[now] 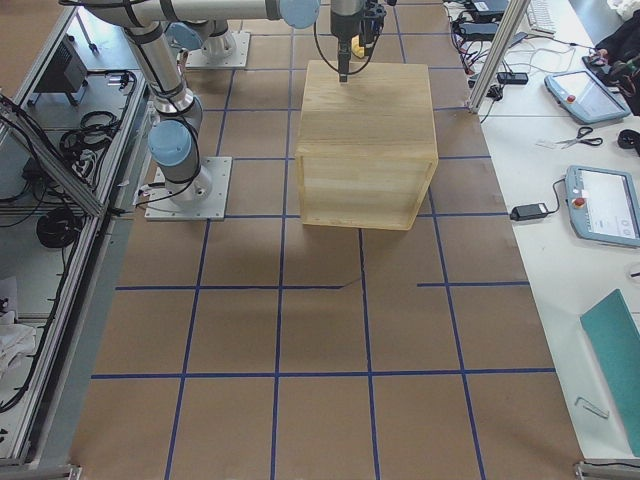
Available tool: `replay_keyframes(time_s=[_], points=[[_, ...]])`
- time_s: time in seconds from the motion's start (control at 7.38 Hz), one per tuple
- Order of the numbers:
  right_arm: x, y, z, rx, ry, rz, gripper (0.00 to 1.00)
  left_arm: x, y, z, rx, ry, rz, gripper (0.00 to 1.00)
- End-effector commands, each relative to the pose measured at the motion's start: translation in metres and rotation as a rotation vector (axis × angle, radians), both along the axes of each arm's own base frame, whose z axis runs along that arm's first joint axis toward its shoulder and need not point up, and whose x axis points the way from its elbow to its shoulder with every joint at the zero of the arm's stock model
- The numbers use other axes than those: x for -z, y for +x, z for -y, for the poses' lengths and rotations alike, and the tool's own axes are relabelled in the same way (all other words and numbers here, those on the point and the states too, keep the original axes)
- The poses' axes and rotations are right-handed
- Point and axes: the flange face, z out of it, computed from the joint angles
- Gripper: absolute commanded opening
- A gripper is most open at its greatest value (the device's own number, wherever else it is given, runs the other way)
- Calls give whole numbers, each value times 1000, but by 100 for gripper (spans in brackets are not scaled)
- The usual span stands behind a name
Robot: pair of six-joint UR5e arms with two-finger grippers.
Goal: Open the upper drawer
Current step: 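Move the left gripper across toward the black drawer handle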
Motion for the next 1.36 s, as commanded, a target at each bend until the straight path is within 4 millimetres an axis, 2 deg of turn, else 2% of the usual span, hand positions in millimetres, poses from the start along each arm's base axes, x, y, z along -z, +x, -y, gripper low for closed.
replay_keyframes(time_s=[0.0,0.54,0.95,1.22], points=[[0,0,0,0,0,-2,100,3,-21,4,-21,5,-12,100],[0,0,0,0,0,-2,100,20,-44,5,9,-2,-58,100],[0,0,0,0,0,0,100,21,-58,-4,38,5,-75,100],[0,0,0,0,0,-2,100,21,-59,-5,92,-11,-72,100]])
